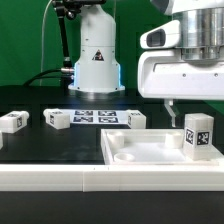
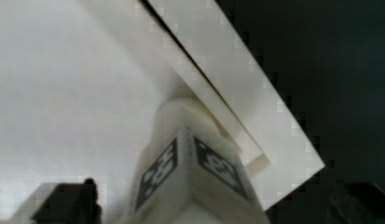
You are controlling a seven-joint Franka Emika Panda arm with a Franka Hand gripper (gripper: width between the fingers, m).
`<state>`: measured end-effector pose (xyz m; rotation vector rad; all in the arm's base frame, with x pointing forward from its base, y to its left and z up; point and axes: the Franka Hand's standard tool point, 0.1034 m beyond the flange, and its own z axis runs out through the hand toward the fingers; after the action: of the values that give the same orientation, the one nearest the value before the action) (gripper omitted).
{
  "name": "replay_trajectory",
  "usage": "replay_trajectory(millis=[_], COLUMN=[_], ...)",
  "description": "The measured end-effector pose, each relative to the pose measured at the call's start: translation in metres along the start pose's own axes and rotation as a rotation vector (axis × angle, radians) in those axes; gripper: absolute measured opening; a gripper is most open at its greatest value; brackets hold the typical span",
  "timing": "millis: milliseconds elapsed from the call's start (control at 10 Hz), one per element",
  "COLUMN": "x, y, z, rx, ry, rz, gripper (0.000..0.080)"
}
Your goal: Assemble one leg
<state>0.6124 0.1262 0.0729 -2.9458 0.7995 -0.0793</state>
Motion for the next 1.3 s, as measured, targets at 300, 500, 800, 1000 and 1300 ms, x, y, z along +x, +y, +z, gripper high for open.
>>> replay_trajectory(millis=[300,500,800,1000,1300], x=[-0.001,0.002,0.006,0.013,0.012], y=[0.002,0.003,0.003,0.009,0.009], z=[0.001,-0.001,-0.003,-0.004,-0.004], rx=[-0.034,-0.034,-0.031,-0.031,-0.031], ry=[0.009,0.012,0.017,0.024,0.024], rz=[-0.207,-0.318,-0.493,-0.582,-0.579], gripper=[0.0649,0.0649,0.0649,0.0649,0.0395])
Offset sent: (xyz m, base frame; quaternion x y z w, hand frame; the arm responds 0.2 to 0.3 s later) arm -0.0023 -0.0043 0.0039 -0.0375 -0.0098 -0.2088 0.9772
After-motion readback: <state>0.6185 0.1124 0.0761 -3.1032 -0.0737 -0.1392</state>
